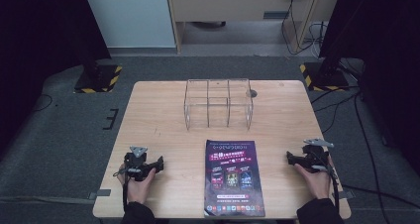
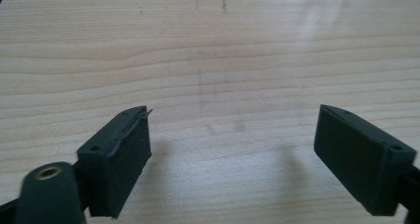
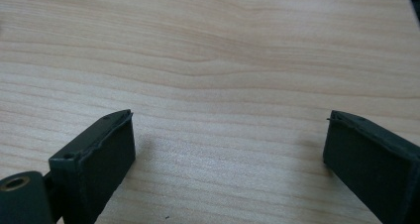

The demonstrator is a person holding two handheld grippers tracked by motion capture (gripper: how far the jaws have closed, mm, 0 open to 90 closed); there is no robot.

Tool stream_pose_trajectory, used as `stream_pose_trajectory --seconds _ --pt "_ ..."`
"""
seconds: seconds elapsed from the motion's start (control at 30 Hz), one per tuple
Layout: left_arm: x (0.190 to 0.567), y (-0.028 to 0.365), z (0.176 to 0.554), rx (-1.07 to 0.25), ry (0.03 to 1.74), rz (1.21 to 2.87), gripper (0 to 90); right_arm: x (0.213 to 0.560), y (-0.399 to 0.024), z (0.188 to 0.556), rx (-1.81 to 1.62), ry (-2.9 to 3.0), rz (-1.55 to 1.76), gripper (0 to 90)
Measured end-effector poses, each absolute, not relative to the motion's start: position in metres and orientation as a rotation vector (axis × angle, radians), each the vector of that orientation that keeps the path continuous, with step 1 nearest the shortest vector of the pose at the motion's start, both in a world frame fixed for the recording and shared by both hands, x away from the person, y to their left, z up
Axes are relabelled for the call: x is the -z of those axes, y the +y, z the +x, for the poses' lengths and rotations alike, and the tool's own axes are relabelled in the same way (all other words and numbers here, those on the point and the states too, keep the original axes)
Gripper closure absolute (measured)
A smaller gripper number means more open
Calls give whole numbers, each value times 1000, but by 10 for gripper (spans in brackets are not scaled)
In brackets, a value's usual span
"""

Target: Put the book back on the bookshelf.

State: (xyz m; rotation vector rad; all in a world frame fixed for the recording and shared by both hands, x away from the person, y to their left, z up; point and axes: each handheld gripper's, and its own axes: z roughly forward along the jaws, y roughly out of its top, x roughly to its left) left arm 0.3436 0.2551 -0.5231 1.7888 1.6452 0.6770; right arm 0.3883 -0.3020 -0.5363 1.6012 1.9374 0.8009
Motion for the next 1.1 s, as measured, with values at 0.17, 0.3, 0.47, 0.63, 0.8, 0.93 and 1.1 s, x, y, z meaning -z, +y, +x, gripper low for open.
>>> stream_pose_trajectory --seconds 0.17,0.3,0.47,0.63,0.8,0.93,1.1 --pt "513 249 337 -689 1581 1771 172 526 -303 381 -878 1886 1584 67" --pt "509 245 334 -688 1559 1750 183 519 -300 375 -912 1865 1563 73" --pt "505 243 331 -673 1539 1726 196 513 -297 370 -941 1861 1549 70" --pt "499 238 329 -663 1510 1722 195 507 -292 366 -968 1854 1529 66" --pt "491 227 326 -653 1461 1706 196 500 -283 363 -1011 1852 1501 71" --pt "488 220 325 -634 1433 1693 200 495 -276 361 -1046 1859 1483 77" --pt "485 213 324 -614 1410 1659 210 488 -269 358 -1064 1861 1467 98"
